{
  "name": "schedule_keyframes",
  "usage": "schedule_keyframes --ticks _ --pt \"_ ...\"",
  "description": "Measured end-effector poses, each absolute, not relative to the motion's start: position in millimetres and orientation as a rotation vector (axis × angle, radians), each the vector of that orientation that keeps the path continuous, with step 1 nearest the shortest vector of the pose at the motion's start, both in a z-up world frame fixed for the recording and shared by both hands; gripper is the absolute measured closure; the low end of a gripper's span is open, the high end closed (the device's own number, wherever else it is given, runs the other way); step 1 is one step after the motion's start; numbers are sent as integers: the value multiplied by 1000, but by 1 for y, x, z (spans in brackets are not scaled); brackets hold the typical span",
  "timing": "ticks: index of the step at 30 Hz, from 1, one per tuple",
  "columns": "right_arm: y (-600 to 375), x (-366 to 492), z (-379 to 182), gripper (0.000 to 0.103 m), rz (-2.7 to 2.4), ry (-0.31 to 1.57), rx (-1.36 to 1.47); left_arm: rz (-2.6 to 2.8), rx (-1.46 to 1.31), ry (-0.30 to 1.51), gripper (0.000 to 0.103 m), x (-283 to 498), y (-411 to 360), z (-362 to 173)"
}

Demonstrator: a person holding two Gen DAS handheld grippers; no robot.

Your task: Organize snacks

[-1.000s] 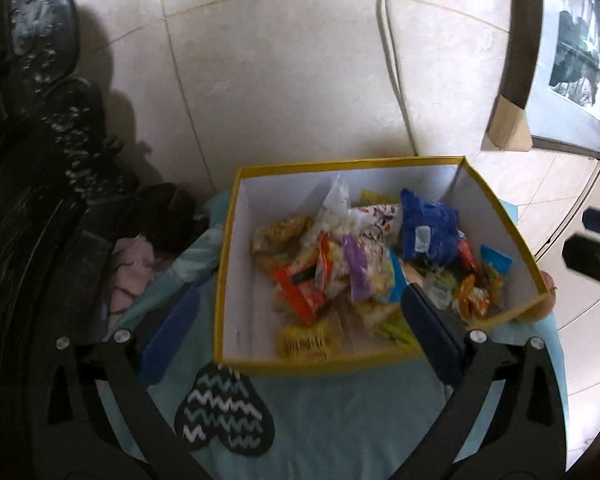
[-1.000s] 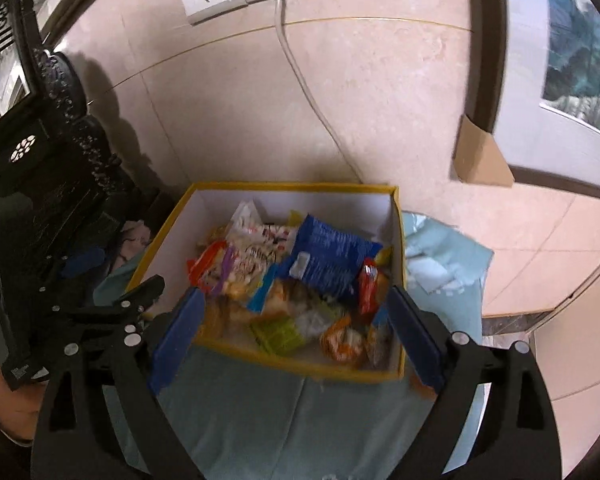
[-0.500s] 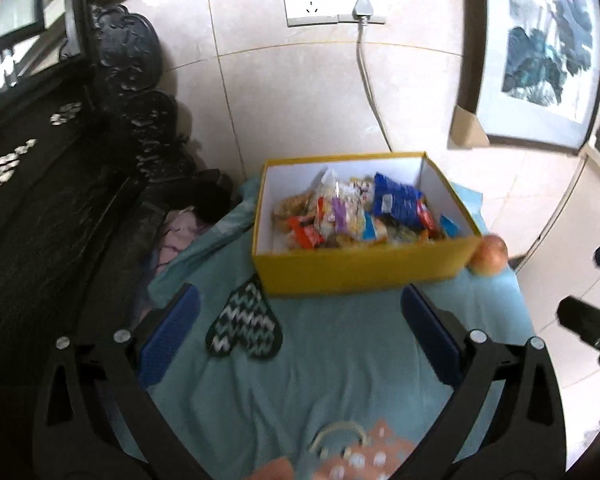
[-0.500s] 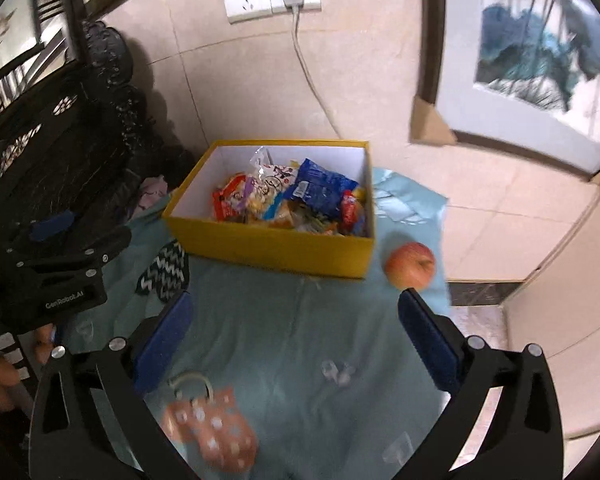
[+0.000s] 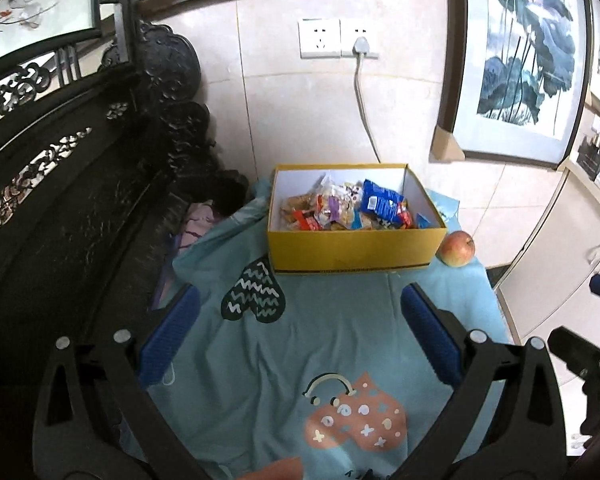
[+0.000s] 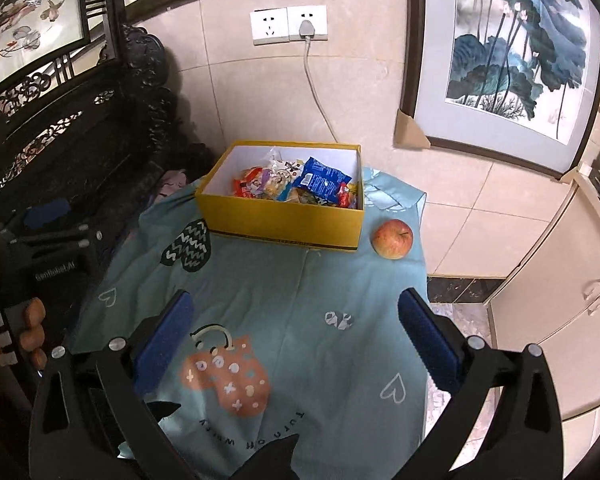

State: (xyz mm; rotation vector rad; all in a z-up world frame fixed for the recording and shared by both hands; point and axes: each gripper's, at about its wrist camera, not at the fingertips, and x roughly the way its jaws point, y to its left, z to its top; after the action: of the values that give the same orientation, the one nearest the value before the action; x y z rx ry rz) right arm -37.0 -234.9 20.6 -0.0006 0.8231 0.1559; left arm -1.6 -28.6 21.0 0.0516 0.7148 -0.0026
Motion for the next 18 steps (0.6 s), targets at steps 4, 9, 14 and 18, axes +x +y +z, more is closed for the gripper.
schedule_keyframes --ticks 4,9,14,18 --pt "-234 -43 23 1 148 817 6 -4 48 707 2 -8 -27 26" --pt "-234 -49 24 1 145 812 7 -29 55 699 2 -15 -29 29" --pt "-235 -53 26 1 140 807 13 -46 40 701 2 -19 -28 28" --pt "-235 -55 26 1 137 804 19 -51 40 700 2 -22 -29 29"
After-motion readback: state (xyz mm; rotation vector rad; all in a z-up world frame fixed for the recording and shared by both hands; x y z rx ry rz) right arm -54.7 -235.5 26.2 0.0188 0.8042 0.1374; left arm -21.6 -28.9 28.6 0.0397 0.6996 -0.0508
